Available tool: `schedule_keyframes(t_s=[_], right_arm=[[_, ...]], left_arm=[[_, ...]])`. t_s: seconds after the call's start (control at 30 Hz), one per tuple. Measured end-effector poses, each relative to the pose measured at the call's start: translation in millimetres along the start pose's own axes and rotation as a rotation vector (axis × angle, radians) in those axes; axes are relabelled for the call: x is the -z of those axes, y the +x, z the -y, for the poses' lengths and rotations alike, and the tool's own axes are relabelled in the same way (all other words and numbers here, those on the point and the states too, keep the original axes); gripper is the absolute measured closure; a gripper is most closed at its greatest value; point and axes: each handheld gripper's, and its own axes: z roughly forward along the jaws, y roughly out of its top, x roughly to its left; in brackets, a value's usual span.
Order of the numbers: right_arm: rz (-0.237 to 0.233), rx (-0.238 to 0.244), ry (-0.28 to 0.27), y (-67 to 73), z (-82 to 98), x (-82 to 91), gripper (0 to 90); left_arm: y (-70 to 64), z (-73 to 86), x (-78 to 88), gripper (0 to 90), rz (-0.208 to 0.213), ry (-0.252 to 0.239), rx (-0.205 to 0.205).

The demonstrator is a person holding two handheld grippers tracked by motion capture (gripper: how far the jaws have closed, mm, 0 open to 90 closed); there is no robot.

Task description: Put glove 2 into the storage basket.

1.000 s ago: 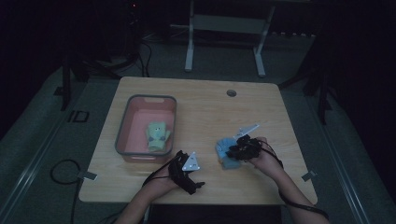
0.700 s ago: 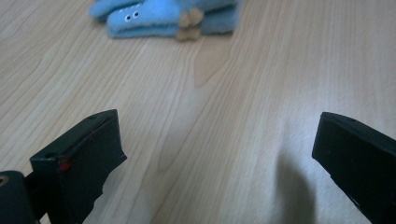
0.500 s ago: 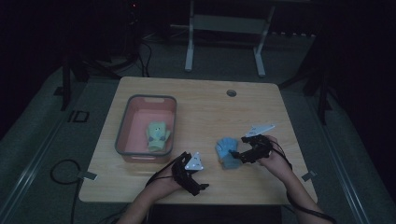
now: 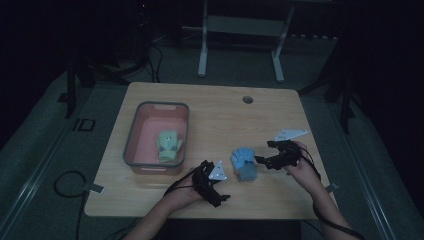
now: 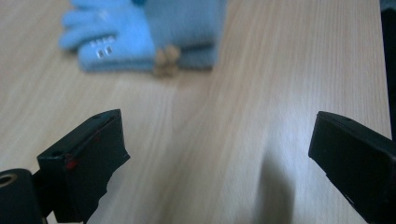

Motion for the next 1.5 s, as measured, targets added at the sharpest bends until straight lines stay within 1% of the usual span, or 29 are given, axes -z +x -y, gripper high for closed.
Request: schedule_keyframes(t_s=[0.03, 0.1, 0.17, 0.2, 0.23, 0.3, 0.33, 0.37, 0.4, 0.43, 0.47, 0.5, 0.53, 0.6, 0.7, 0.77, 0.8, 0.87, 0.9, 0.93, 1.0, 1.07, 1.1, 1.2, 1.27, 1.3, 1.37, 1.4, 1.5], right_arm=[[-0.001, -0.005, -0.006, 0.3, 0.4, 0.8, 11.8], [-0.063, -0.041, -0.027, -0.5, 1.3, 2.3, 11.1], [-0.067, -0.041, -0.015, 0.1, 1.7, 1.8, 11.3], [-0.073, -0.033, -0.022, 0.0, 1.7, 1.7, 13.1], [-0.078, -0.039, -0.026, -0.6, 1.2, 1.8, 17.6], [-0.062, -0.033, -0.025, -3.1, -0.8, 0.3, 24.3], [-0.058, -0.039, -0.025, -4.5, -2.2, -0.4, 30.2], [-0.060, -0.051, -0.026, -6.3, -3.6, -1.8, 32.1], [-0.057, -0.057, -0.030, -7.8, -5.0, -3.4, 36.7], [-0.060, -0.062, -0.025, -8.8, -6.5, -4.9, 43.2], [-0.051, -0.060, -0.022, -9.8, -8.1, -7.4, 43.3], [-0.045, -0.064, -0.018, -10.3, -9.4, -9.7, 44.8], [-0.053, -0.070, -0.010, -10.8, -10.8, -12.1, 45.9], [-0.050, -0.067, -0.014, -11.3, -12.6, -17.2, 45.8], [-0.056, -0.070, -0.009, -14.0, -13.9, -25.3, 45.8], [-0.063, -0.079, -0.005, -16.1, -13.9, -30.3, 46.4], [-0.061, -0.081, -0.001, -17.3, -13.5, -33.8, 46.4], [-0.059, -0.081, -0.001, -18.5, -12.5, -38.7, 46.3], [-0.064, -0.086, 0.004, -18.8, -11.6, -41.2, 46.1], [-0.063, -0.086, 0.008, -18.6, -10.8, -43.7, 44.3], [-0.064, -0.086, 0.018, -18.3, -8.8, -49.0, 39.8], [-0.065, -0.087, 0.028, -17.8, -6.8, -53.9, 37.5], [-0.066, -0.087, 0.035, -18.0, -5.8, -56.3, 36.5], [-0.059, -0.091, 0.048, -19.0, -2.1, -62.7, 35.2], [-0.056, -0.095, 0.057, -19.7, 0.7, -65.4, 35.0], [-0.055, -0.096, 0.064, -19.8, 2.8, -66.8, 34.7], [-0.051, -0.090, 0.081, -19.0, 6.4, -68.8, 33.7], [-0.043, -0.082, 0.094, -18.5, 8.3, -70.1, 32.8], [-0.032, -0.068, 0.107, -17.4, 11.7, -72.3, 33.2]], left_arm=[[1.1, -3.2, 0.3, 4.1, 0.000, -0.013, -0.004], [2.0, -9.0, 0.7, 6.1, 0.000, -0.034, -0.010], [2.4, -16.0, 0.7, 6.1, -0.005, -0.041, -0.032], [2.6, -19.6, 0.5, 6.4, -0.003, -0.041, -0.044], [2.7, -23.2, 0.4, 8.3, -0.003, -0.045, -0.056], [2.8, -30.3, -0.7, 13.5, 0.000, -0.061, -0.076], [2.4, -34.0, -1.9, 14.7, -0.001, -0.064, -0.088], [1.8, -37.7, -3.4, 14.9, 0.006, -0.068, -0.099], [1.1, -41.2, -5.6, 16.6, 0.012, -0.075, -0.110], [0.4, -44.8, -8.0, 19.0, 0.013, -0.071, -0.127], [-0.2, -48.0, -10.4, 19.6, 0.013, -0.066, -0.147], [-0.4, -50.9, -13.3, 20.8, 0.019, -0.066, -0.155], [-0.8, -53.5, -16.2, 21.4, 0.020, -0.065, -0.162], [-0.7, -58.0, -21.5, 23.5, 0.030, -0.058, -0.184], [0.9, -62.8, -29.2, 25.3, 0.036, -0.051, -0.203], [2.1, -64.9, -33.7, 30.4, 0.032, -0.051, -0.219], [2.6, -65.8, -36.1, 30.9, 0.039, -0.049, -0.218], [2.9, -66.6, -40.8, 32.9, 0.030, -0.032, -0.240], [2.9, -66.2, -43.5, 34.4, 0.030, -0.029, -0.235], [3.7, -65.9, -46.1, 34.9, 0.031, -0.017, -0.238], [2.9, -64.7, -50.4, 37.1, 0.014, 0.004, -0.255], [3.6, -63.7, -54.9, 36.9, -0.002, 0.017, -0.245], [4.2, -63.3, -56.8, 36.6, 0.003, 0.022, -0.238], [4.9, -62.2, -61.2, 38.0, -0.004, 0.043, -0.240], [5.0, -61.6, -63.4, 44.3, -0.010, 0.062, -0.245], [5.3, -61.1, -64.2, 47.6, -0.005, 0.065, -0.243], [6.7, -61.1, -64.1, 55.3, -0.015, 0.072, -0.245], [7.8, -61.2, -64.1, 59.6, -0.012, 0.071, -0.239], [9.2, -61.5, -64.5, 64.1, -0.003, 0.074, -0.227]])
